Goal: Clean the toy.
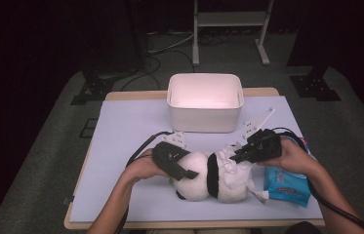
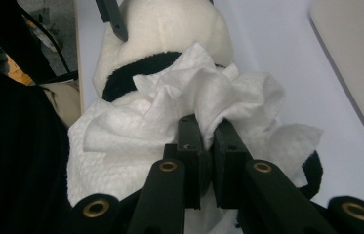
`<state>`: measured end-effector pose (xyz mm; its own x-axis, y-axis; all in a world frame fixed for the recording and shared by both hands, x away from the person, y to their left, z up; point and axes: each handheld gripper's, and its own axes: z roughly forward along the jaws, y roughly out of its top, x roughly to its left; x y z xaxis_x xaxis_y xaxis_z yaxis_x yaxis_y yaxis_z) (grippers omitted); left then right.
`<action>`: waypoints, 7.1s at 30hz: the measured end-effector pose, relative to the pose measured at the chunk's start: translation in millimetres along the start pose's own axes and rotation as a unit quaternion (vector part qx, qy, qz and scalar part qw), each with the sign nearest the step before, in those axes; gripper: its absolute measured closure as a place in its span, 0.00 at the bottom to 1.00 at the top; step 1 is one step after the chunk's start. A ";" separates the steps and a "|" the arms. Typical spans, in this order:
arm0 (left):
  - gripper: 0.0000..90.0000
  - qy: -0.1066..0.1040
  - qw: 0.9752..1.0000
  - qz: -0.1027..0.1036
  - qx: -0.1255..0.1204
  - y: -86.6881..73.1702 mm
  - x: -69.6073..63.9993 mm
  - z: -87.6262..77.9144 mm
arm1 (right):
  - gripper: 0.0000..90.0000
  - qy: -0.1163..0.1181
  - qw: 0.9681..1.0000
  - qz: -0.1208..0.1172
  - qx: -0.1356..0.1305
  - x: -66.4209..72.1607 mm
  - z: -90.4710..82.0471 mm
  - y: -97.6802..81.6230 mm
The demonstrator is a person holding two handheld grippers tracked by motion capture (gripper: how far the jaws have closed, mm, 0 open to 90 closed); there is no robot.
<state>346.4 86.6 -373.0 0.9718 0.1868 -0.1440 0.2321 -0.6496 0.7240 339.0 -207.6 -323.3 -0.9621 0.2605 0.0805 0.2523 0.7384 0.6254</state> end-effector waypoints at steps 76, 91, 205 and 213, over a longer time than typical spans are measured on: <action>0.11 -0.002 1.000 -0.006 0.004 -4.5 2.1 4.8 | 0.93 0.031 0.999 -0.030 -0.011 14.6 0.2 -3.6; 0.29 0.093 0.995 0.031 -0.011 -6.0 -6.2 -23.0 | 0.92 -0.023 0.999 -0.030 0.009 3.1 -7.4 21.6; 0.12 0.049 0.998 0.028 -0.038 -6.1 -8.4 -48.6 | 0.92 0.007 0.999 -0.031 -0.018 1.4 5.8 5.8; 0.11 0.043 0.998 0.027 -0.022 -2.2 -4.6 -48.4 | 0.92 0.010 0.999 -0.030 -0.030 0.6 3.5 -2.2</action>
<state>339.4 122.9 -341.3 0.9753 0.2159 -0.0463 0.1752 -0.6285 0.7578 338.3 -206.9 -327.3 -0.9775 0.2032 0.0560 0.1870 0.7135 0.6752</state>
